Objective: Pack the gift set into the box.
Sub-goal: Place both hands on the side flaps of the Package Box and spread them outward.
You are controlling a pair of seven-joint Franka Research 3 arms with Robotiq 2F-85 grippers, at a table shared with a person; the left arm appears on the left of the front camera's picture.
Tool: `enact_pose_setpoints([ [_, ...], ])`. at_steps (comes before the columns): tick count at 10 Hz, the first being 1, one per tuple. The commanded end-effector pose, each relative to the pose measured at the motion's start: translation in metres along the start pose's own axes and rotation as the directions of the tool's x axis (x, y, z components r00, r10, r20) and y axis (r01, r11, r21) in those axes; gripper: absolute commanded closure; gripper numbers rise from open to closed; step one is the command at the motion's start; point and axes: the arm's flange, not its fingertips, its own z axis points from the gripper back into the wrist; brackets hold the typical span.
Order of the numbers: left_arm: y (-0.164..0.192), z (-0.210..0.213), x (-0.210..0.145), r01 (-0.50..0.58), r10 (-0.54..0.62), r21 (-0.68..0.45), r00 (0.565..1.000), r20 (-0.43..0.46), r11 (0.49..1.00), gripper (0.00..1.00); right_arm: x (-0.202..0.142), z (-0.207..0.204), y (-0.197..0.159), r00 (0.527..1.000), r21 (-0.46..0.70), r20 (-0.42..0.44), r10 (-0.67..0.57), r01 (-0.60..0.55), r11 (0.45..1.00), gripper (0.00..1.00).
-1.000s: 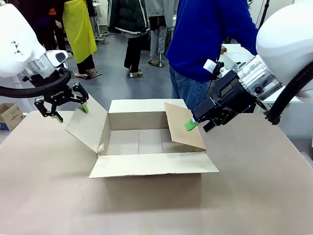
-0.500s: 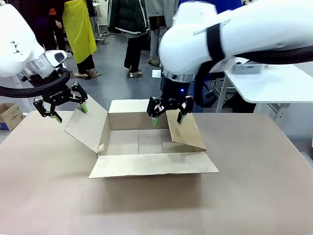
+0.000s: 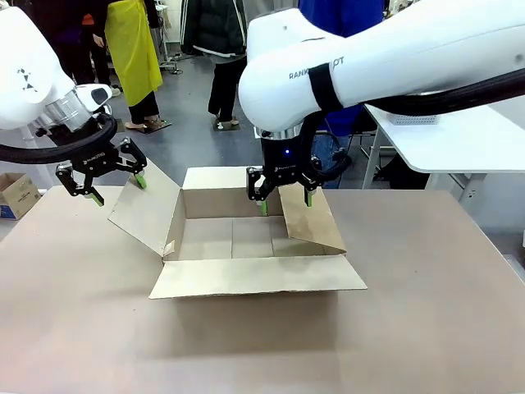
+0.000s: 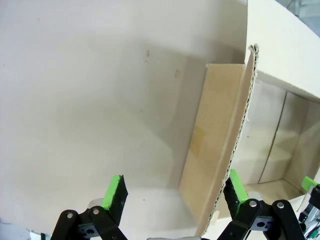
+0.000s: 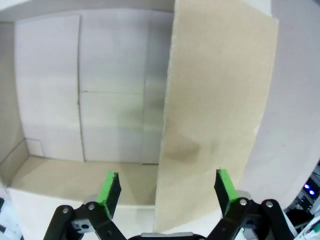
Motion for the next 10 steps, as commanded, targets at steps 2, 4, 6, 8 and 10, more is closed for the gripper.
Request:
enact_pose_setpoints([
  [2, 0.0, 0.002, 0.0, -0.004, 0.004, 0.02, 1.0, 0.001, 1.0, 0.0, 0.009, -0.008, 0.001, 0.993, -0.138, 0.075, -0.088, 0.097, 0.986, 0.0],
  [4, 0.0, 0.002, 0.0, -0.004, 0.004, 0.02, 1.0, 0.001, 1.0, 0.0, 0.008, -0.018, -0.001, 0.995, -0.166, 0.054, -0.083, 0.091, 0.982, 0.0],
  [6, 0.0, 0.002, 0.0, -0.004, 0.004, 0.02, 1.0, 0.001, 1.0, 0.0, -0.006, 0.005, -0.036, 0.98, -0.166, 0.106, -0.171, 0.187, 0.968, 0.0],
  [8, 0.0, 0.002, 0.0, -0.004, 0.004, 0.02, 1.0, 0.001, 1.0, 0.0, -0.022, 0.027, -0.078, 0.955, -0.178, 0.129, -0.266, 0.286, 0.941, 0.0],
  [10, 0.0, 0.002, 0.0, -0.004, 0.004, 0.02, 1.0, 0.001, 1.0, 0.0, -0.038, 0.031, -0.116, 0.942, -0.14, 0.124, -0.313, 0.329, 0.934, 0.0],
])
